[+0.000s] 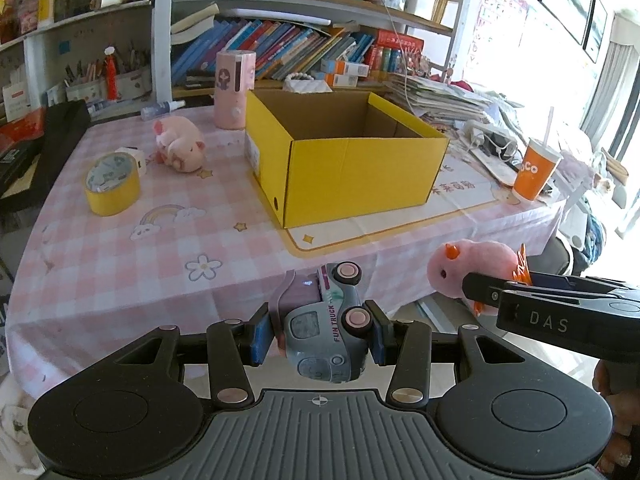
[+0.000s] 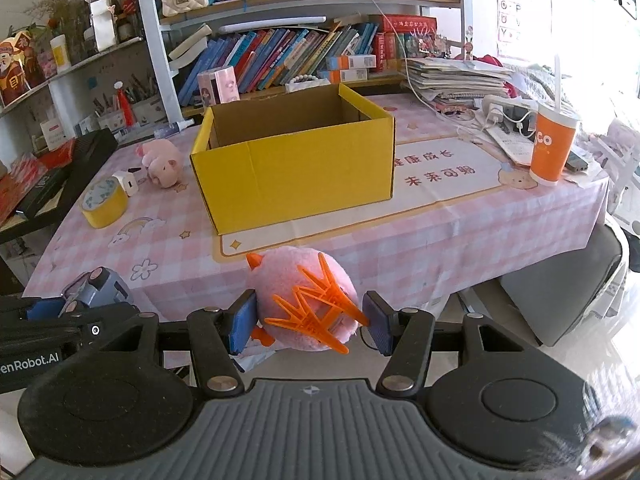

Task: Organize objects
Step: 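Carry the chick and truck over the yellow box with both tools, then open the right tool dropping the chick while the left tool releases the truck into the box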

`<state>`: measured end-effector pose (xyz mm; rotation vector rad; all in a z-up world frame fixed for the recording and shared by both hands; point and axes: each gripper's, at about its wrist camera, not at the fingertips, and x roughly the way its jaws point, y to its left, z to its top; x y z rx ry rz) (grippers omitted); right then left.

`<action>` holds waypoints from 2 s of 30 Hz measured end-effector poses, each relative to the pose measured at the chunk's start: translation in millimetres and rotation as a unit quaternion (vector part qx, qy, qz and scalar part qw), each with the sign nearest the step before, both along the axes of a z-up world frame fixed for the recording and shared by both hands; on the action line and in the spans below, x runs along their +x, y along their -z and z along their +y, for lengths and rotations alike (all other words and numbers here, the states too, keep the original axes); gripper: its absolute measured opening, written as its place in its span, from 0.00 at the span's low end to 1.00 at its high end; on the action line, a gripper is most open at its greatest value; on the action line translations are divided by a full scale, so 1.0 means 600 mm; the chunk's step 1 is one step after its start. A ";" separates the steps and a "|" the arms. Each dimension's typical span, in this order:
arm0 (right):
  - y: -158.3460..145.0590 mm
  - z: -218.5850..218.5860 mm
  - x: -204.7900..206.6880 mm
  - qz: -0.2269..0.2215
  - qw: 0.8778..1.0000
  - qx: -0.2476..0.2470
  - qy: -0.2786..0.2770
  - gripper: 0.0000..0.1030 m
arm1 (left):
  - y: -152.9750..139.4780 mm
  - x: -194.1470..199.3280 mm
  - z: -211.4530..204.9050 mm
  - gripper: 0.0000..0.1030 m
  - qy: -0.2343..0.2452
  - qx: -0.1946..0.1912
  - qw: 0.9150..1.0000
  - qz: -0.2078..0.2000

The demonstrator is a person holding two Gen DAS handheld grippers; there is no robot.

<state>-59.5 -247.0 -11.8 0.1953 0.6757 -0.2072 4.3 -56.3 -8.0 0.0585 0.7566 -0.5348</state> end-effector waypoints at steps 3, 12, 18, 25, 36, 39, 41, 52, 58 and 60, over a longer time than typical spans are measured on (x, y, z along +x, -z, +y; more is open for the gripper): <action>-0.001 -0.005 0.006 0.000 1.000 0.000 0.003 0.53 | 0.000 0.004 -0.006 0.44 0.004 0.000 1.000 -0.001; -0.002 -0.019 0.020 0.000 1.000 -0.003 0.004 0.53 | -0.003 0.019 -0.022 0.44 0.009 0.000 1.000 -0.009; 0.002 -0.034 0.034 0.004 1.000 -0.002 0.005 0.53 | 0.002 0.032 -0.036 0.44 0.013 0.000 1.000 -0.003; 0.006 -0.050 0.049 0.004 1.000 -0.003 0.008 0.53 | -0.002 0.047 -0.054 0.44 0.016 -0.001 1.000 -0.015; -0.065 -0.096 0.117 -0.070 0.997 -0.043 -0.003 0.53 | -0.071 0.133 -0.114 0.44 0.020 -0.028 0.996 -0.085; -0.096 -0.119 0.157 -0.096 0.994 -0.053 -0.014 0.53 | -0.085 0.169 -0.137 0.44 0.012 -0.033 0.994 -0.100; -0.112 -0.134 0.188 -0.108 0.992 -0.059 -0.020 0.53 | -0.090 0.196 -0.155 0.44 0.003 -0.032 0.994 -0.109; -0.116 -0.183 0.356 -0.095 0.987 -0.084 -0.102 0.53 | -0.069 0.307 -0.227 0.43 -0.055 0.005 0.993 -0.101; -0.083 -0.191 0.430 -0.062 0.981 -0.096 -0.157 0.53 | -0.040 0.352 -0.245 0.44 -0.085 0.041 0.992 -0.080; -0.071 -0.192 0.452 -0.047 0.977 -0.104 -0.179 0.53 | -0.034 0.366 -0.247 0.44 -0.094 0.046 0.992 -0.072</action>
